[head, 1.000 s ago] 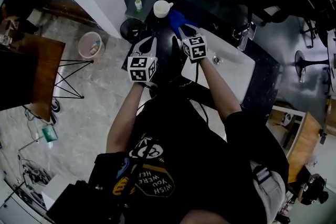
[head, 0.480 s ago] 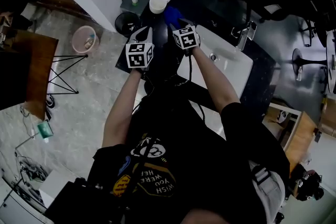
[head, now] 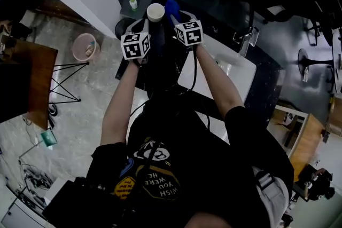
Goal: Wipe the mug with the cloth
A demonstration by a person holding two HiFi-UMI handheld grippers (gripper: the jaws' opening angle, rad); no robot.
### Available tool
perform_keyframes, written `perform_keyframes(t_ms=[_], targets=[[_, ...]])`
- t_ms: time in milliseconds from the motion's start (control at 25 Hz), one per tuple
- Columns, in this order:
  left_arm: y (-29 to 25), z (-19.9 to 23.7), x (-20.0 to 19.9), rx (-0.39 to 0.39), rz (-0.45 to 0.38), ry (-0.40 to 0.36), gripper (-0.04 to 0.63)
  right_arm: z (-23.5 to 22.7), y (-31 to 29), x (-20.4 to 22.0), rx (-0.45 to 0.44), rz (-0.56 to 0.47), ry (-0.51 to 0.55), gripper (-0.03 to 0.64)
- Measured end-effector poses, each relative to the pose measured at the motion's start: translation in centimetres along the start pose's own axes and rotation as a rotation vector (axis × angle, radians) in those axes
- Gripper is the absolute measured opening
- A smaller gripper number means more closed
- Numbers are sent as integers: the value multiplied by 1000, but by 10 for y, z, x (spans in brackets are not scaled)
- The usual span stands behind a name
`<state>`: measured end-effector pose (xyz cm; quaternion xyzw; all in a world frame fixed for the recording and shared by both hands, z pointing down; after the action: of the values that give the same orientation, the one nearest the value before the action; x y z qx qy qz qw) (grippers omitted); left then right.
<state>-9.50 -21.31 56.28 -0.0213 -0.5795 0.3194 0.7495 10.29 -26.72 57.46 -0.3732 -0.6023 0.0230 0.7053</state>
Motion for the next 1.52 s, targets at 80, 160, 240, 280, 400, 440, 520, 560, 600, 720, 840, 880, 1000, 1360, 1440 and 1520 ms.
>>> perform_keyframes(t_ms=[80, 160, 240, 280, 400, 440, 520, 560, 600, 720, 840, 880, 1000, 1360, 1440, 1520], targets=[[-10, 6, -1, -8, 12, 21, 5, 8, -7, -1, -20, 24, 15, 117], [-19, 9, 1, -5, 20, 40, 5, 20, -4, 10, -54, 58, 44, 117], [-29, 14, 2, 21, 7, 77, 5, 33, 7, 25, -111, 89, 82, 115], [-33, 17, 2, 35, -6, 101, 5, 41, 13, 32, -150, 99, 110, 114], [-38, 25, 0, 36, -21, 141, 3, 55, 27, 43, -235, 104, 164, 110], [-40, 25, 1, 32, -13, 138, 3, 52, 30, 43, -235, 99, 150, 110], [-41, 26, 2, 29, 3, 125, 5, 36, 33, 34, -190, 65, 100, 110], [-42, 27, 2, 28, 7, 120, 5, 26, 33, 27, -154, 39, 71, 111], [-42, 29, 1, 25, 9, 117, 3, 15, 33, 18, -117, 11, 40, 111], [-46, 32, 1, 23, 14, 110, 5, -10, 25, -8, -26, -41, -28, 111], [-47, 33, 3, 32, 12, 117, 4, -3, 11, -11, -42, 9, 5, 112], [-46, 33, 3, 38, 12, 121, 5, 7, 10, -8, -75, 33, 32, 112], [-46, 31, 4, 49, 14, 123, 5, 42, 16, 8, -187, 72, 96, 112], [-42, 28, 8, 44, 20, 120, 5, 22, 39, 14, -117, 16, 67, 112], [-42, 27, 8, 34, 14, 126, 5, 5, 33, -5, -43, -12, 19, 112], [-39, 25, 8, 22, 14, 126, 5, 5, 21, -13, -13, 13, 29, 112]])
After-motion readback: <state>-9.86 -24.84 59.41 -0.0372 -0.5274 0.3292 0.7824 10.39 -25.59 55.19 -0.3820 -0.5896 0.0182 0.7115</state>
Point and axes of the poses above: the fingertips, and each gripper's own axes: y backward along the fingers, z to its left, x out of its underside, the point moved 9 cm from there along y, backward along the fingers, and after that the axes turned 4 degrees about x, right-handed, at the moved point
